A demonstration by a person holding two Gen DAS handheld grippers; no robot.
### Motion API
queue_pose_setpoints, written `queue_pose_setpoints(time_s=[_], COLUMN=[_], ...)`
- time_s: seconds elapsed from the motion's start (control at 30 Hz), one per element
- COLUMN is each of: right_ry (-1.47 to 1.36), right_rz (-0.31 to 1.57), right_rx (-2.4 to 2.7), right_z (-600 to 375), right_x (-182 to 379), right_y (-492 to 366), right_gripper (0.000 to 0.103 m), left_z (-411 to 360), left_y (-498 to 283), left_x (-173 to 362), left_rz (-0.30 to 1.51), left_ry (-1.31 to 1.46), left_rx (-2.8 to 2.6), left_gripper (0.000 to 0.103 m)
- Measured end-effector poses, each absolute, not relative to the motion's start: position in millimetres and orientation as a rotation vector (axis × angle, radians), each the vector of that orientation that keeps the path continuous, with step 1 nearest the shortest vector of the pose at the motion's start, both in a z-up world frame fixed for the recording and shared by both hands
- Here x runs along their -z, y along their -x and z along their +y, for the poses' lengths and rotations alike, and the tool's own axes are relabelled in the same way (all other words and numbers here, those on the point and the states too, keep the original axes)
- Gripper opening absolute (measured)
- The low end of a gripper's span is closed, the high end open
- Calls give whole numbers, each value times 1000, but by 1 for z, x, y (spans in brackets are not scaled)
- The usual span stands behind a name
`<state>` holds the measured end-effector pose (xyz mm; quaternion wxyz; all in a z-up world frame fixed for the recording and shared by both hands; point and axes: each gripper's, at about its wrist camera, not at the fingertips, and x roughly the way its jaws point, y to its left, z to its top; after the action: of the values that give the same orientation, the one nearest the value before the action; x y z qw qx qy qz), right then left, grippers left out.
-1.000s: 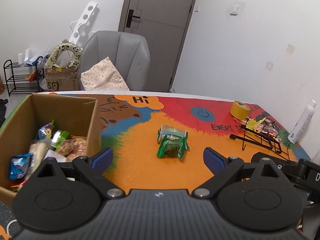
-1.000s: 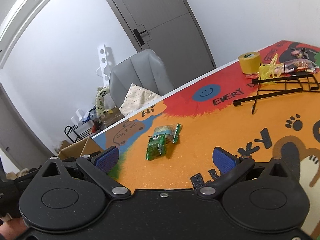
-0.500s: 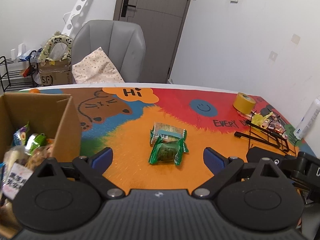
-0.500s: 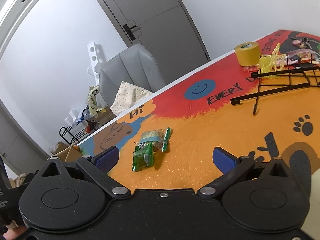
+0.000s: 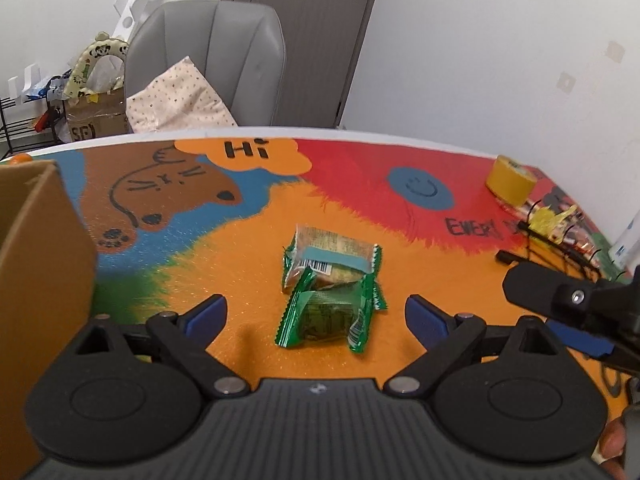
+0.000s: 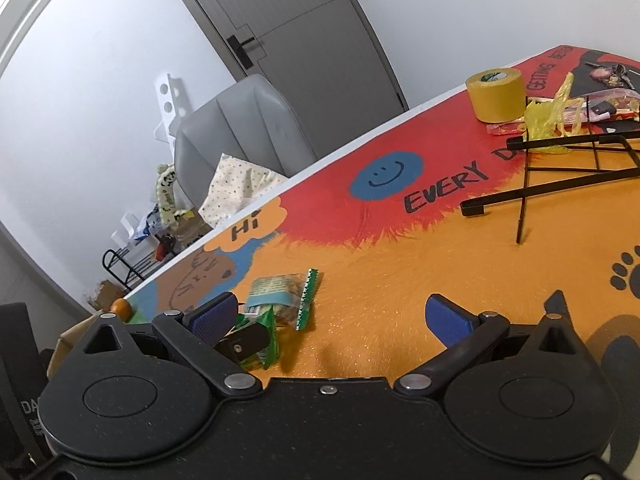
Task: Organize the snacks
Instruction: 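Grasp the green wrapped candy with the left gripper while the right gripper grasps the green-and-white snack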
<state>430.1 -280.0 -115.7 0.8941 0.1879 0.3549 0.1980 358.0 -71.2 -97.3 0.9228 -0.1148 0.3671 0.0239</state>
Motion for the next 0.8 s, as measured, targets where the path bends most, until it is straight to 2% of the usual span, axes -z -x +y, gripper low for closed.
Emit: queue_pose_setpoints(time_s=[0.13, 0.17, 0.27, 0.3, 0.37, 0.8], right_ry=[-372, -366, -352, -347, -345, -285], right_rz=[746, 747, 748, 748, 748, 756], right_rx=[-410, -408, -399, -394, -389, -416], right_z=[-270, -268, -261, -260, -255, -219], right_x=[118, 119, 118, 118, 118, 112], right_y=[-438, -440, -445, -446, -448, -465], right_gripper=[103, 103, 103, 103, 103, 103], left_z=[-69, -68, -66, -66, -63, -34], left_y=[-368, -369, -374, -373, -373, -365], left_x=[108, 111, 119, 119, 119, 97], left_rz=[761, 756, 768, 747, 744, 662], left_ry=[245, 248, 262, 251, 251, 347], left_rx=[-52, -48, -21, -27, -35, -129], left_gripper=[93, 90, 66, 53, 42, 40])
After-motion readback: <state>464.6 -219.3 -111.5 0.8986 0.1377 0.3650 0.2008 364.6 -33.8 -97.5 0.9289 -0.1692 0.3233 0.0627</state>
